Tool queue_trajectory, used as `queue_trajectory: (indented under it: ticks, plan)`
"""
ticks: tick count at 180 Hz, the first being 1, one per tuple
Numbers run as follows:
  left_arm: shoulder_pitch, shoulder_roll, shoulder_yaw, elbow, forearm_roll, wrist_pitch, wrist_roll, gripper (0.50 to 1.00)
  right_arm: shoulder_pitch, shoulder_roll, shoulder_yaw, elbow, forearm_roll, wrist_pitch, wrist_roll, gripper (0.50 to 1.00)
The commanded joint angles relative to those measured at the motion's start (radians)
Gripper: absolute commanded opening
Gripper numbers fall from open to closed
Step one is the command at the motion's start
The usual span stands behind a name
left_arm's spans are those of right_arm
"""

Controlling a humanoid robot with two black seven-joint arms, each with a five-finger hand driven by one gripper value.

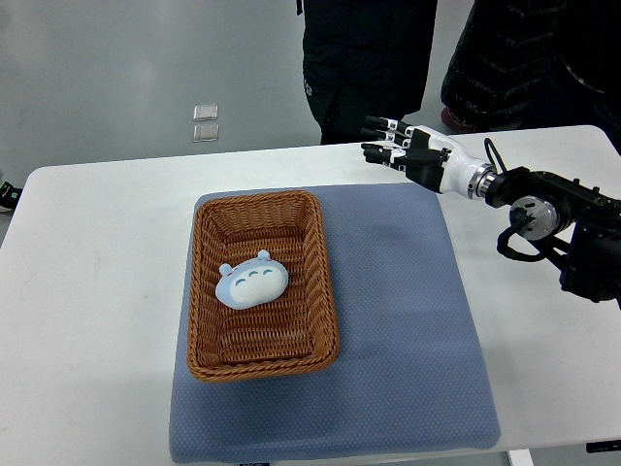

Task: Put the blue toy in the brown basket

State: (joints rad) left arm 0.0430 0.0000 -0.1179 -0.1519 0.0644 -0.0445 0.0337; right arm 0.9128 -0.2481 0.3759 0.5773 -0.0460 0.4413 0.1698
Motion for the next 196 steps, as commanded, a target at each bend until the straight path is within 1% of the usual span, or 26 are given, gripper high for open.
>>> queue_trajectory:
  ticks: [1, 26, 71, 93, 196]
  plan:
    - [0.000, 0.000, -0.002, 0.002, 0.000, 0.000, 0.000, 1.000, -0.003, -0.003, 0.001, -0.005, 0.032, 0.001, -0.016, 0.913]
    - [0.003, 0.000, -0.002, 0.003, 0.000, 0.000, 0.002, 1.000, -0.006, -0.003, 0.001, -0.007, 0.075, 0.004, -0.039, 0.913]
    - [0.009, 0.000, -0.002, 0.005, 0.000, 0.002, 0.002, 1.000, -0.014, -0.002, 0.000, -0.007, 0.106, 0.001, -0.043, 0.913]
    - [0.009, 0.000, -0.002, 0.005, 0.000, 0.002, 0.002, 1.000, -0.018, -0.003, 0.000, -0.008, 0.135, -0.001, -0.075, 0.913]
    - [0.009, 0.000, -0.002, 0.003, 0.000, 0.002, 0.002, 1.000, -0.051, -0.002, 0.004, -0.010, 0.129, -0.003, -0.069, 0.913]
